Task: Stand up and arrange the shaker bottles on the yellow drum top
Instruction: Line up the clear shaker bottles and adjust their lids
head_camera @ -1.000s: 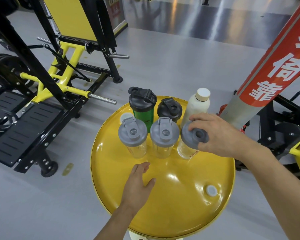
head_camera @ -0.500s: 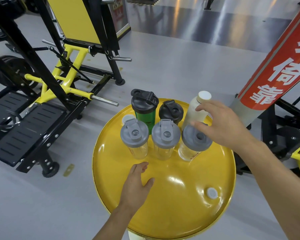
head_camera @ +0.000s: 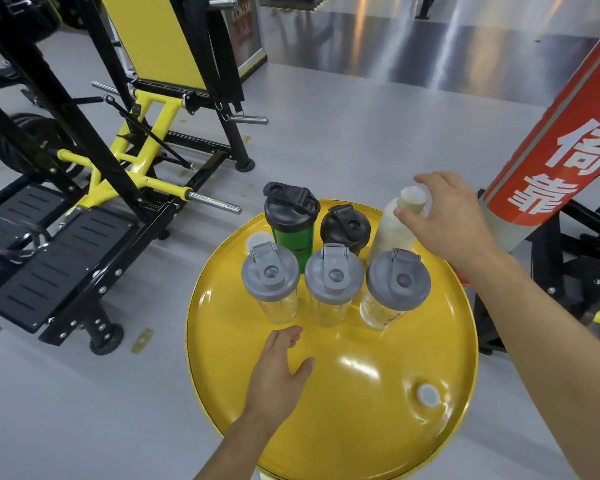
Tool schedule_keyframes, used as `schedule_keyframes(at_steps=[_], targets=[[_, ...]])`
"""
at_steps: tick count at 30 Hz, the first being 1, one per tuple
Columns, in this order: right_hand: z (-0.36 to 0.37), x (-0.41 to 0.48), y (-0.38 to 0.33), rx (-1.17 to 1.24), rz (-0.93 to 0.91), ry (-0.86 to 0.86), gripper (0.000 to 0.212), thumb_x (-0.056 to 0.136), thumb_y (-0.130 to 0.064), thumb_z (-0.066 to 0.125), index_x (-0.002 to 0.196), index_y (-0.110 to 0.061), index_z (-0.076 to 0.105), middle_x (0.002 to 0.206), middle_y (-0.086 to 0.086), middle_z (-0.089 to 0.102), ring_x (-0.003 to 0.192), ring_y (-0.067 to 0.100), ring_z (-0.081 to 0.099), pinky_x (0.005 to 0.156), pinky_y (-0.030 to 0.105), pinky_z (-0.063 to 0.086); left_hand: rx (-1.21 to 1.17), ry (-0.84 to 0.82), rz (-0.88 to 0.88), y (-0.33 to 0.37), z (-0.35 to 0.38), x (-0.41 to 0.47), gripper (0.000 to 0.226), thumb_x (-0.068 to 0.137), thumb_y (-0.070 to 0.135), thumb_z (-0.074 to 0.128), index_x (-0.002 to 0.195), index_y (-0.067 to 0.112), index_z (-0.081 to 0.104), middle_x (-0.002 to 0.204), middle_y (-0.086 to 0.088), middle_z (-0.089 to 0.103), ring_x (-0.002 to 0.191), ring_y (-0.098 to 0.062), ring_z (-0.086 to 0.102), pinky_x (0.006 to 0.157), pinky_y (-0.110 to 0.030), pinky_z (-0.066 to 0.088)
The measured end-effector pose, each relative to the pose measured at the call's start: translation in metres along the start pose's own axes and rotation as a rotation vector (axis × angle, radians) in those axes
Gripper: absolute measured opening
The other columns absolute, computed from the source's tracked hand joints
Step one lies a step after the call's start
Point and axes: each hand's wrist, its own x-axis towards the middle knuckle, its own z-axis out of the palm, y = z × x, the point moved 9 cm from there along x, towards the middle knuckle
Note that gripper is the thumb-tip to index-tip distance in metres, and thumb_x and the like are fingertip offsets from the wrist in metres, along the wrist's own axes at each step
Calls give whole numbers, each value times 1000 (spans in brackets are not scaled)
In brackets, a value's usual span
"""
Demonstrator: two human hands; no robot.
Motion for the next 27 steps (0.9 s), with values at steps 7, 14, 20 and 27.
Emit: schedule_keyframes(at_steps=[7,14,20,27], targets=[[25,8,26,128,189,-52,48,87,-49,64,121,-15,57,114,10,65,108,34,59,85,43,50,1,8,-10,-1,4,0,49,91,30,72,135,34,51,124,26,49,119,13,46,91,-13,46],[32,8,30,137,188,-44,44,92,-45,64,120,-14,50,110,12,68,105,37,60,79,44,49,-7,9,-10,5,4,6,48,91,29,72,134,33,51,125,26,49,120,12,46,93,-14,47],[30,6,26,88,142,-24,44,95,-45,61,118,-10,50,108,13,69,101,38,59,71,39,39,-28,6,-5,9,5,13,49,91,28,73,135,32,52,125,26,49,121,9,48,95,-18,48],[31,6,24,70,125,-9,44,94,-48,61,117,-11,51,106,13,69,100,39,60,71,39,39,-26,6,8,12,2,15,48,91,28,73,134,32,52,124,24,50,118,10,48,95,-19,48]])
